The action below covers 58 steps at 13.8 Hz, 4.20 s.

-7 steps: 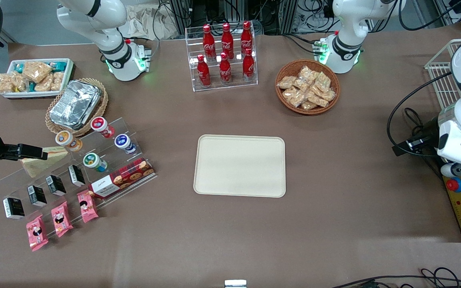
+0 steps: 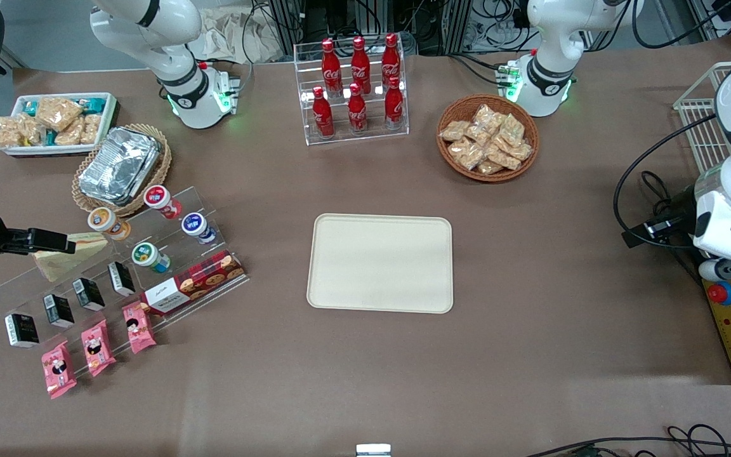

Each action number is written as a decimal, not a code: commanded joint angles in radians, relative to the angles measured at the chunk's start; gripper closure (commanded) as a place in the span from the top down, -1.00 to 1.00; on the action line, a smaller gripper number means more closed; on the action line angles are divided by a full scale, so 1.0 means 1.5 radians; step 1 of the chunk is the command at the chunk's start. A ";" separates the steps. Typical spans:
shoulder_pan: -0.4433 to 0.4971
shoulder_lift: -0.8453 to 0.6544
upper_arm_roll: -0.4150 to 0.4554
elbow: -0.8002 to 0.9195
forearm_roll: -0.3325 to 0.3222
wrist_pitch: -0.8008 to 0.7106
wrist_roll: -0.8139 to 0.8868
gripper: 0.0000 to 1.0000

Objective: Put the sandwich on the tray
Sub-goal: 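Move the right gripper over the wrapped triangular sandwich on the acrylic rack, then lower the right gripper and close it on the wrapped sandwich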

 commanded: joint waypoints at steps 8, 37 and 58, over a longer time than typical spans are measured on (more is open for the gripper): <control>-0.001 -0.020 0.001 -0.038 -0.111 -0.026 0.008 0.99; -0.129 -0.044 -0.028 -0.166 -0.027 0.095 0.225 0.99; -0.137 -0.014 -0.026 -0.324 -0.025 0.288 0.394 0.82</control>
